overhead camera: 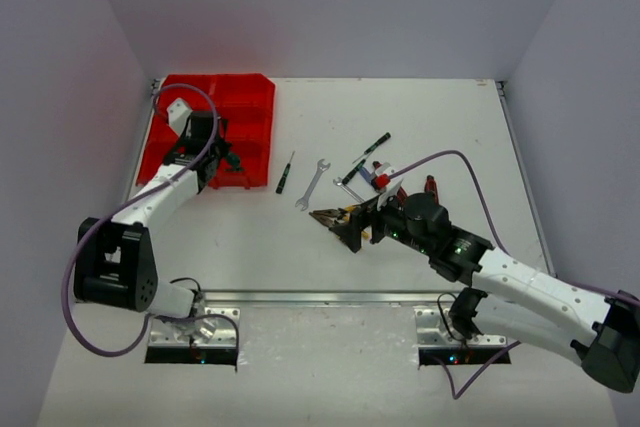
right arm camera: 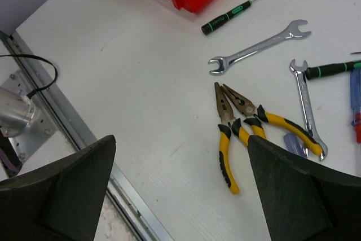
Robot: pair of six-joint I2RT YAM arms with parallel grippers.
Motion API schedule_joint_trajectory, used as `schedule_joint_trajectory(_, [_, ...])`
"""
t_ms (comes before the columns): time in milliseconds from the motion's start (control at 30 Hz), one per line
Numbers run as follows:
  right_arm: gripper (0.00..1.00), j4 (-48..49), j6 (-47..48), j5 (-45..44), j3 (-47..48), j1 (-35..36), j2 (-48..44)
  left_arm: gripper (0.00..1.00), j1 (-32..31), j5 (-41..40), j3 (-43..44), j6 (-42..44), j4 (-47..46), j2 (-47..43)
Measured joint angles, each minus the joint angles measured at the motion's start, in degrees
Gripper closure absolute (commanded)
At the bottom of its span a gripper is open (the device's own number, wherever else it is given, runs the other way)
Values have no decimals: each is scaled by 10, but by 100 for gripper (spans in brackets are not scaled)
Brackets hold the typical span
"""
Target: Sort the tools into containers
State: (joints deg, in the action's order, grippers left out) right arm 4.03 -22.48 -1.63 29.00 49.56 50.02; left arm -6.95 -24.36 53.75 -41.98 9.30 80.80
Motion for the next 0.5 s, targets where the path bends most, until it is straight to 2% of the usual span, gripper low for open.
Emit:
schedule_joint_trajectory(67, [1,-13,0,-3,-6,0,-10,99,2,5,8,-4,-16,28])
schedule_joint_trajectory(100, [1,-17,0,-3,-9,0,-14,86,3,7,11,-6,-23,38])
schedule_joint_trajectory(167, [1,-25,0,-3,-15,0,-19,40,3,10,16,-12,-29,56])
schedule_joint_trajectory(233, [1,-34,-1,-6,-18,0,-20,0,3,10,20,-21,-28,64])
schedule_joint_trajectory(367, [1,-56,-10,-28,-18,-4,-13,0,3,6,22,-36,-26,65])
schedule_joint_trajectory(500, [1,-103,-30,-64,14,-22,38,0,3,4,28,-39,2,52])
